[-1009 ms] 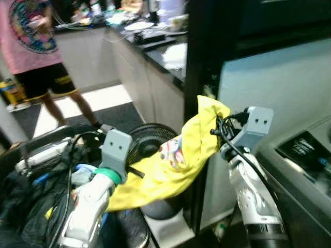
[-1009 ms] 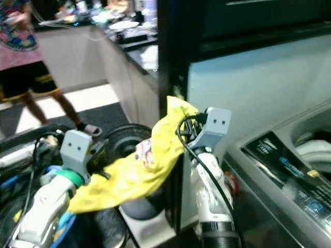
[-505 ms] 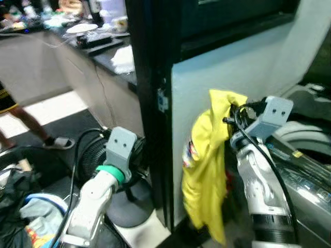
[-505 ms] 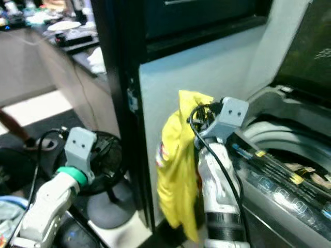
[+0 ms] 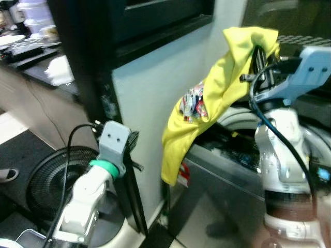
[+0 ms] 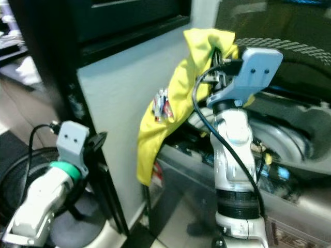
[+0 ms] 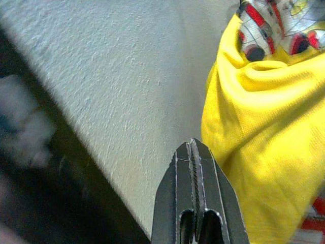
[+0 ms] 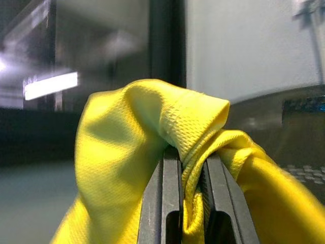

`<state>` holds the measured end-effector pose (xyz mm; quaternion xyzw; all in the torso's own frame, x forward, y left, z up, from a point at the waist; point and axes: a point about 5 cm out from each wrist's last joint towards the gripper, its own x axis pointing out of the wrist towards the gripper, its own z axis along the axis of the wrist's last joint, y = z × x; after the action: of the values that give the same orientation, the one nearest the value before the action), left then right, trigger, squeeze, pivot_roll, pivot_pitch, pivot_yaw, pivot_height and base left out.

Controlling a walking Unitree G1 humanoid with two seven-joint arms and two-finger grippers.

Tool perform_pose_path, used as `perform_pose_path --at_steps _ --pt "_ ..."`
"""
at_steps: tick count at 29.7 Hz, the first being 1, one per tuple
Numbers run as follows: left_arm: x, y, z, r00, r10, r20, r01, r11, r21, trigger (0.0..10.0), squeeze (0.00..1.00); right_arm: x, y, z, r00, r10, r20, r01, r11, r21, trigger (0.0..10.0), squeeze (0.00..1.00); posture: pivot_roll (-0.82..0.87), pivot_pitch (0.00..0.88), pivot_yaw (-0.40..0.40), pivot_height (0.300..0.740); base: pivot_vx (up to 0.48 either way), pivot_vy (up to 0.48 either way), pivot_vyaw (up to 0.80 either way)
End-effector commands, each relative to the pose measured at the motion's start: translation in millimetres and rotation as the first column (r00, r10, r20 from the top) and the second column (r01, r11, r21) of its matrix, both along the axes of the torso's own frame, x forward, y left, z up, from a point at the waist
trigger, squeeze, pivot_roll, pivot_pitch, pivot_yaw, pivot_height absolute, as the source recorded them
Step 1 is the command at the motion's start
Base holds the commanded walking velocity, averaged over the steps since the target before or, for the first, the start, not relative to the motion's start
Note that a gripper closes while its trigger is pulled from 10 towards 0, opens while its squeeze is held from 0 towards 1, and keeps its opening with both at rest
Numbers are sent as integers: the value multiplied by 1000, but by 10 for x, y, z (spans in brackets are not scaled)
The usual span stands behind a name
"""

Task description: Clothes washing

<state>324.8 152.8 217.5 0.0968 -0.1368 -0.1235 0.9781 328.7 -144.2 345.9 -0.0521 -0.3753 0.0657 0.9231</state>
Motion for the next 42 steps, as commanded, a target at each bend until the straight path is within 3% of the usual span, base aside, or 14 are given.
perform_pose_path --at_steps 1,6,13,31,36,42 --pt "27 86 92 999 37 5 -37 998 -47 10000 0 60 61 -104 997 3 -76 -8 998 -58 10000 0 -11 9 128 740 0 0 -800" --pt "51 242 249 995 97 34 -93 990 -104 10000 0 108 110 -194 992 5 -126 -17 995 -101 10000 0 -11 13 118 740 0 0 -800" --pt "38 355 318 989 140 50 -134 985 -107 10000 0 175 190 -213 992 -25 -125 11 994 -112 10000 0 -3 17 105 740 0 0 -800" --pt "-43 270 284 992 125 24 -120 984 -131 10000 0 202 404 -198 990 13 -141 -28 995 -100 10000 0 -2 22 86 740 0 0 -800" --pt "-55 246 281 992 121 23 -117 984 -137 10000 0 191 478 -237 982 60 -178 -77 993 -86 10000 0 0 25 81 740 0 0 -800" --pt "-73 245 296 992 121 30 -115 983 -143 10000 0 165 570 -295 966 140 -217 -154 987 -50 10000 0 5 26 78 740 0 0 0"
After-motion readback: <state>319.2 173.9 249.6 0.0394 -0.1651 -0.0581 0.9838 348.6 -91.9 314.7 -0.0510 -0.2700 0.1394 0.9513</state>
